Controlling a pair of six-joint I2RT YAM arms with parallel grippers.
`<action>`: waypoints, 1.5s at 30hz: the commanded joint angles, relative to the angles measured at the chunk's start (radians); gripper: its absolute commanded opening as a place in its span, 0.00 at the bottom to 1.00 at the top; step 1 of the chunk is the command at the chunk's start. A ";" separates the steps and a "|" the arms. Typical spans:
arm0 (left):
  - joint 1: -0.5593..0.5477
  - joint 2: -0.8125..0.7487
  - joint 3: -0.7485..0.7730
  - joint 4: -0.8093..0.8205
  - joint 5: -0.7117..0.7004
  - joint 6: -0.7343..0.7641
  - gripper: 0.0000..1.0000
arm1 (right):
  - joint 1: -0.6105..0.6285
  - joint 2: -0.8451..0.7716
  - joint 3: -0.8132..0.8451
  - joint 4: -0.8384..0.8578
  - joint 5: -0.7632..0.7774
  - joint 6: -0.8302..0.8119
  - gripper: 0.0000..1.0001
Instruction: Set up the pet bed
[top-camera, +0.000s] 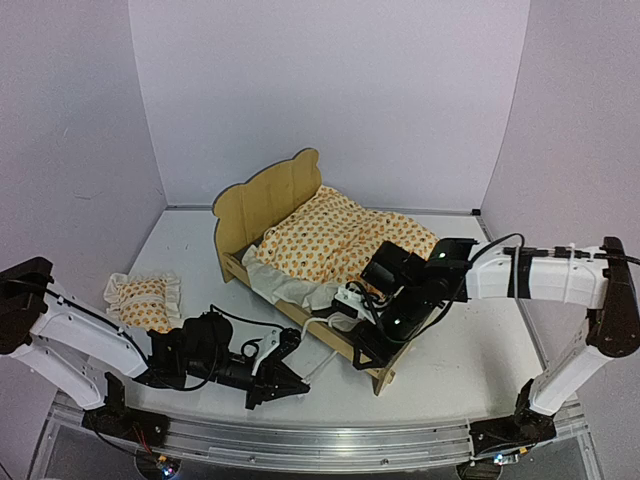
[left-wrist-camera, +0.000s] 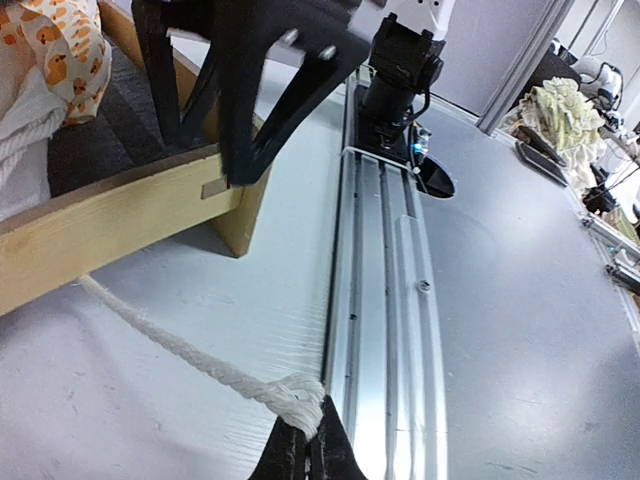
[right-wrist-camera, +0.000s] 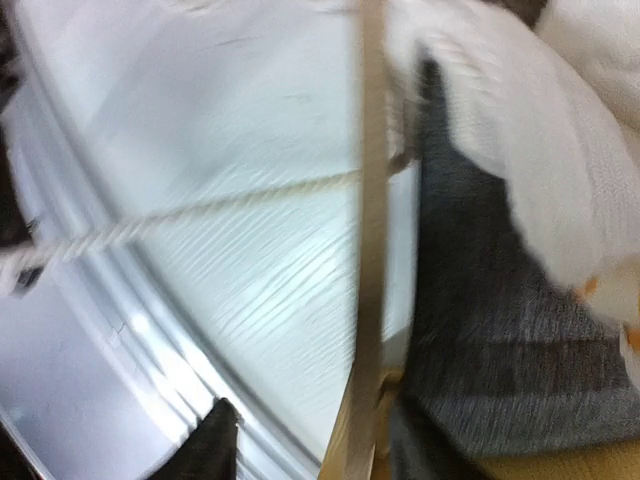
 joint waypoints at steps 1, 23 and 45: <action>-0.004 -0.093 -0.012 -0.027 0.119 -0.085 0.00 | 0.000 -0.155 0.055 -0.109 -0.152 -0.162 0.71; -0.004 -0.121 0.011 -0.035 0.231 -0.130 0.00 | 0.060 0.025 -0.130 0.606 -0.359 -0.505 0.83; -0.001 -0.048 0.104 -0.056 0.205 -0.067 0.00 | 0.090 -0.064 -0.326 0.613 -0.385 -0.215 0.10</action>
